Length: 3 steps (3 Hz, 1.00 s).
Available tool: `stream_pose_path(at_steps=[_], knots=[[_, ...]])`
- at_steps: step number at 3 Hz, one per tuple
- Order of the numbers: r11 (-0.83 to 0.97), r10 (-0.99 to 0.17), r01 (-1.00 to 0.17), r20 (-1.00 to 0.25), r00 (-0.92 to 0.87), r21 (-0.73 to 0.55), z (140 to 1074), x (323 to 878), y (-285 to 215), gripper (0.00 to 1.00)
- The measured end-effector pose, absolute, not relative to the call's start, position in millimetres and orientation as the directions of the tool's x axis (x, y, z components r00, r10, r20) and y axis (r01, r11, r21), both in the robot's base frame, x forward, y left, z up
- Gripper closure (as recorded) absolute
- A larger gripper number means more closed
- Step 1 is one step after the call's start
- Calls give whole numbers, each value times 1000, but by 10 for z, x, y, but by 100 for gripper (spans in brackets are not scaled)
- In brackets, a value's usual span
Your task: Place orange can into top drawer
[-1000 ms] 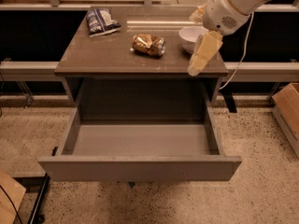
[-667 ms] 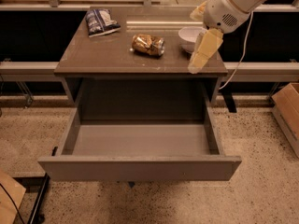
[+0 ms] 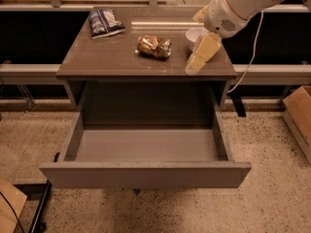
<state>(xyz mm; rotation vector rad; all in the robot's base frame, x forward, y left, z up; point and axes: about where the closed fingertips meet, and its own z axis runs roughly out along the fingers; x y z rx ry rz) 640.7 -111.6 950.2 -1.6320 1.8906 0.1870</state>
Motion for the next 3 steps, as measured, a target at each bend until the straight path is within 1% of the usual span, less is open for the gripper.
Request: stream_pose_path(at_steps=[1, 3], knots=[[248, -826, -913, -564, -24, -325, 9453, 6743, -984, 0], [321, -728, -894, -685, -21, -314, 9282, 7376, -849, 0]])
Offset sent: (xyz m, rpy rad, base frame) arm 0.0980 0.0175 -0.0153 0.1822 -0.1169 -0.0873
